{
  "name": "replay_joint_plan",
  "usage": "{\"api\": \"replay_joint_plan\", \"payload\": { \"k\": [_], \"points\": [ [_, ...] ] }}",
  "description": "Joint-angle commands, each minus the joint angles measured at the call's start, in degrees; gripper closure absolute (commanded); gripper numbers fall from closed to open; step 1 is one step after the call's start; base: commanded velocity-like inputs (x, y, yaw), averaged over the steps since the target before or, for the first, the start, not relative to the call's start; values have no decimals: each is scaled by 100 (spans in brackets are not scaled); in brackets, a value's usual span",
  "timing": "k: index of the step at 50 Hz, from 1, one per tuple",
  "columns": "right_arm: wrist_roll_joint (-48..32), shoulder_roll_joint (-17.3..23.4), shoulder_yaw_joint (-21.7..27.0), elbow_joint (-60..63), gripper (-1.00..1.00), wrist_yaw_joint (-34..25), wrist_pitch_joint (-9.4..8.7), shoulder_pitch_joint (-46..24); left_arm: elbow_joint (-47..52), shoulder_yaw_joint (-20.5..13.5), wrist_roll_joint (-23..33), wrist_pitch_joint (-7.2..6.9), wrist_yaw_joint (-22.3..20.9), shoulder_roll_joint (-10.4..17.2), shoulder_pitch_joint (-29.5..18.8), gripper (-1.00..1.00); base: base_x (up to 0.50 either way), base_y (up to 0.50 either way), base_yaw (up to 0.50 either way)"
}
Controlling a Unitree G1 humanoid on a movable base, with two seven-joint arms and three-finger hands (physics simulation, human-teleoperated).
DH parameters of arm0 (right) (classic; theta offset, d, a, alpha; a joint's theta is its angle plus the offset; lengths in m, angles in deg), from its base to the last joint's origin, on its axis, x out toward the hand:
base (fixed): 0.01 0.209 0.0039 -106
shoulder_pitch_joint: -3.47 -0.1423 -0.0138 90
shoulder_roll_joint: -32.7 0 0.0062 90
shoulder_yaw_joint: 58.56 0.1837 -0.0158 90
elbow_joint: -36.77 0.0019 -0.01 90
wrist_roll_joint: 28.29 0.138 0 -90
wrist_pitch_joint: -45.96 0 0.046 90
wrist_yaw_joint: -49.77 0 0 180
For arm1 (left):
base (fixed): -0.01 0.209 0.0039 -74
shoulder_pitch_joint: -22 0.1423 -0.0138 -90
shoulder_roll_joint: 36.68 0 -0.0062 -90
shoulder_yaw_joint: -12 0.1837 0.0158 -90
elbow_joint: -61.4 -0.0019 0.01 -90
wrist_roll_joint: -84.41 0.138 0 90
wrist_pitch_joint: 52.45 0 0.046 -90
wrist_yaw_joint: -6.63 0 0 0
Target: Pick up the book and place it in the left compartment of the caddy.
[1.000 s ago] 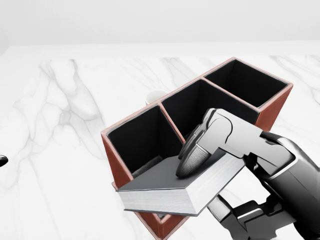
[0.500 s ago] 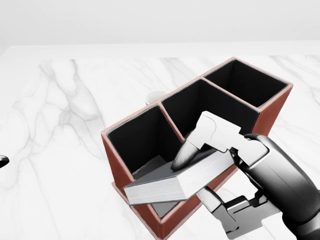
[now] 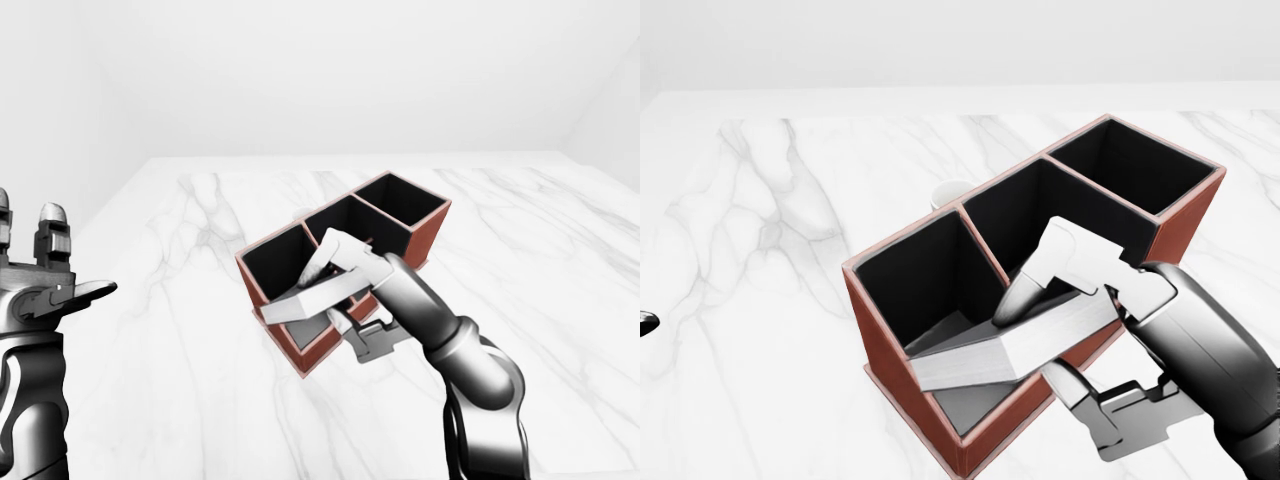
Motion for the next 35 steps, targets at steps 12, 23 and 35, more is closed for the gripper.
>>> {"api": "replay_joint_plan", "payload": {
  "k": [12,23,35],
  "points": [
    [-586,-29,-181,-359,100,1,0,-127,-50,-9,-8,0,5,18,-26,-100,0,0,0],
    [-857,-4,-268,-294,100,1,0,-220,-21,-10,-10,0,4,14,-6,-100,0,0,0],
    [-1226,-94,-505,-613,100,1,0,-221,-83,-1,8,0,-8,20,-30,-100,0,0,0]
  ]
}}
